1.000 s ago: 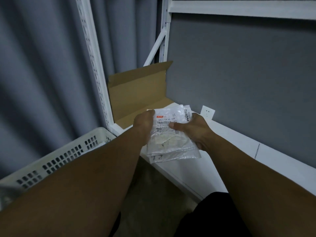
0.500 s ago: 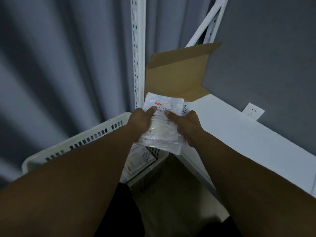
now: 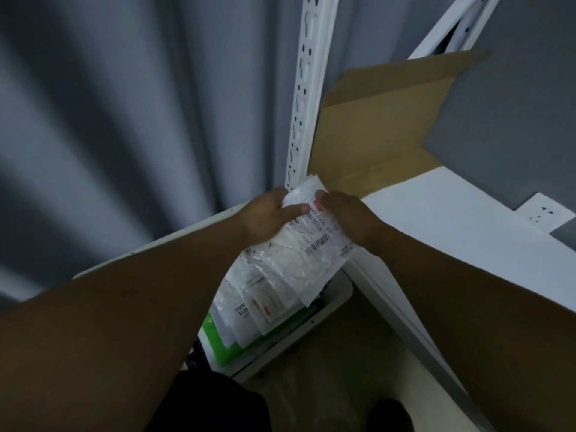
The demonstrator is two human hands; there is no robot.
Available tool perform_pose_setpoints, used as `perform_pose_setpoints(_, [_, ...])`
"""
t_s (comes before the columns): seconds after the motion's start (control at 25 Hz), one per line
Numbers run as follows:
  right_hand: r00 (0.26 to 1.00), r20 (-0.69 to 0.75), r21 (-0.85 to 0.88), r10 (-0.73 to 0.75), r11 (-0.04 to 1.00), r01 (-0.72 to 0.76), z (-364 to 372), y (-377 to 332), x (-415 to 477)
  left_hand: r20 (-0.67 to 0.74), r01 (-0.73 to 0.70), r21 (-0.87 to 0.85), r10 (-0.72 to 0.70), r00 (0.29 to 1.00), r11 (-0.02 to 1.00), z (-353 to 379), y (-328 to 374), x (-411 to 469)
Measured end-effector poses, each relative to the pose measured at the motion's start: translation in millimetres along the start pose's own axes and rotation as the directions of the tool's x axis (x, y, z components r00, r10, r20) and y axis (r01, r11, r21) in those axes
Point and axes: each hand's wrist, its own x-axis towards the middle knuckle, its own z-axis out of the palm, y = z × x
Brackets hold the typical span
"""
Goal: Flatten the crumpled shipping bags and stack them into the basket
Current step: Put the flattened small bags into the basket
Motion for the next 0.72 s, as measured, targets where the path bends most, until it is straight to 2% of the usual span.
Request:
perform_pose_setpoints(0.2, [0.996,0.075,0.077,0.048,0.996,-0.054,17.5,15.0,21.8,0.024,0.05,-0.174,-0.046,0.999,0.983,-14.4,-33.8,8.1])
perform_pose_setpoints(0.48, [0.987,0.162,-0.04,0.02,0.999,-0.014,35.7,27.6,29.6,-0.007,0.133,-0.031,-0.133,0.991,0.991,-26.0,-56.5,6.3])
perform_pose_setpoints(0.64, [0.991,0.131,-0.041,0.004,0.999,0.002,39.6,29.2,31.2,0.025,0.346,0.022,-0.347,0.938,0.938,-37.6,-63.2,4.6])
perform_pose_setpoints(0.72, [0.994,0.107,-0.038,0.026,0.999,-0.022,40.0,32.0,36.9,0.023,0.476,-0.055,-0.475,0.88,0.878,-45.5,-75.9,2.9])
